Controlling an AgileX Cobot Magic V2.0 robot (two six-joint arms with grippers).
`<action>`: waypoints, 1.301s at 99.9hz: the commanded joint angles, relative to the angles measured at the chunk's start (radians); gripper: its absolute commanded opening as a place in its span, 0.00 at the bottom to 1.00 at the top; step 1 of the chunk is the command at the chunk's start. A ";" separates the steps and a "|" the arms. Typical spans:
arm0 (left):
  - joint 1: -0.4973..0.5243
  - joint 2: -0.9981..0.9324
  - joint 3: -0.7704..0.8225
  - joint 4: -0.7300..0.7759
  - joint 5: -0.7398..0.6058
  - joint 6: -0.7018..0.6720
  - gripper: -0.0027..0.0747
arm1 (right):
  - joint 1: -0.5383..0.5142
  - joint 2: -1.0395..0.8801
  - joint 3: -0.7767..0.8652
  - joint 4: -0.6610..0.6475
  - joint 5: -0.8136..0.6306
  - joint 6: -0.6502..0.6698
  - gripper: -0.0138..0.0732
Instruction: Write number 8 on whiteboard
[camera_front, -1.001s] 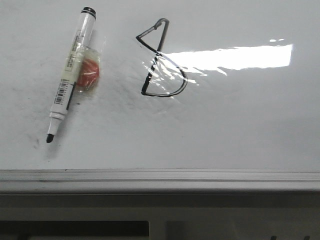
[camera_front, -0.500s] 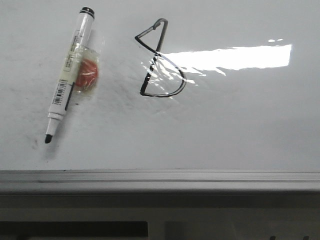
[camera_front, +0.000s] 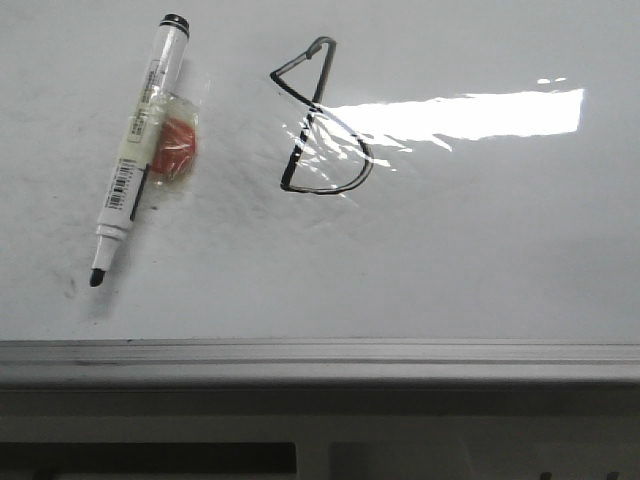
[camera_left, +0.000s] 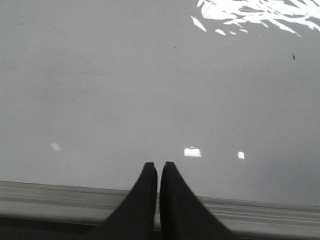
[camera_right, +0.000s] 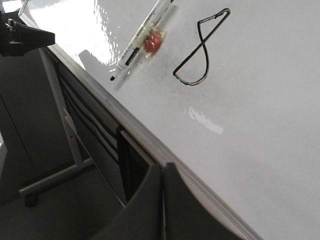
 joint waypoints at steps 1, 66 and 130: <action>0.002 -0.027 0.039 -0.008 -0.040 0.002 0.01 | -0.001 0.008 -0.024 -0.010 -0.076 -0.002 0.09; 0.002 -0.027 0.039 -0.008 -0.040 0.002 0.01 | -0.001 0.008 -0.024 -0.010 -0.076 -0.002 0.09; 0.002 -0.027 0.039 -0.008 -0.040 0.002 0.01 | -0.535 0.030 0.134 0.022 -0.656 -0.163 0.09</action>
